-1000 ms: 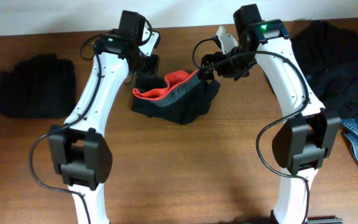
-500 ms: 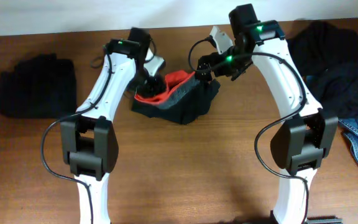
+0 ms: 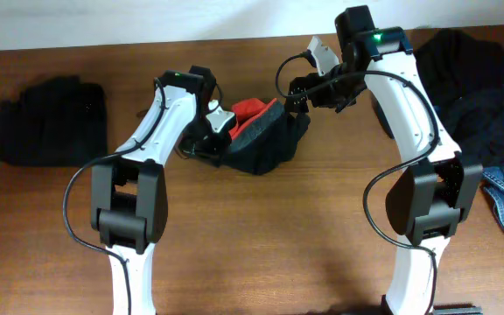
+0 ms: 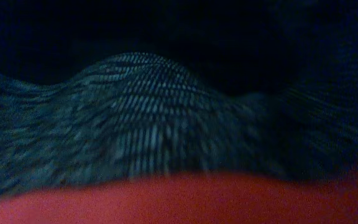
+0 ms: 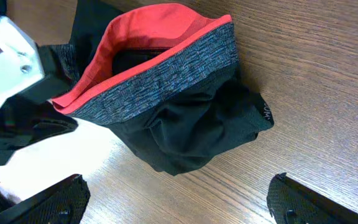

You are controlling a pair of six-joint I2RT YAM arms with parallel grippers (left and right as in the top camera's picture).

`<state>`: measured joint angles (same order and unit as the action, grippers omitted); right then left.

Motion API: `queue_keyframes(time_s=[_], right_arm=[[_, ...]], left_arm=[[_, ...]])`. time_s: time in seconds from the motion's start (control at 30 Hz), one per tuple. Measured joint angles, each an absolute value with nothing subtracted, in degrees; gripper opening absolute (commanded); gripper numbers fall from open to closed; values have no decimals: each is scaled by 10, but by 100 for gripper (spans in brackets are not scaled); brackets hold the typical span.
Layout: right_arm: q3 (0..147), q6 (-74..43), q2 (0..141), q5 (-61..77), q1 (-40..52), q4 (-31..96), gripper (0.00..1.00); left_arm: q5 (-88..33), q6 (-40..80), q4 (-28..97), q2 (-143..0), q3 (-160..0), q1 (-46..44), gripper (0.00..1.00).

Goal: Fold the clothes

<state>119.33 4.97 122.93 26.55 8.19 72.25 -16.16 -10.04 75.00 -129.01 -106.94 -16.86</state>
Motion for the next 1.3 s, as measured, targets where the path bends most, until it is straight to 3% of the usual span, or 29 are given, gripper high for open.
queue_keyframes(time_s=[0.2,0.47,0.67,1.1,1.27,1.3], right_arm=[[1193,50,1229,262,100,674,97],[1193,53,1266,216,168,616,76],[1190,54,1343,204,185,598,75],[1190,135,1353,245,193,563,75],[1190,157,1353,265,202,575,64],[1190,159,1353,265,205,576,58]], left_arm=[[-168,-90,706,-1290,-1075,-160,1],[-170,-64,691,-1276,-1124,-109,0],[-170,-64,691,-1272,-1125,-86,1],[-169,-64,691,-1272,-1125,-51,0],[-169,-64,682,-1270,-1125,-10,0],[-169,-64,682,-1268,-1125,-1,1]])
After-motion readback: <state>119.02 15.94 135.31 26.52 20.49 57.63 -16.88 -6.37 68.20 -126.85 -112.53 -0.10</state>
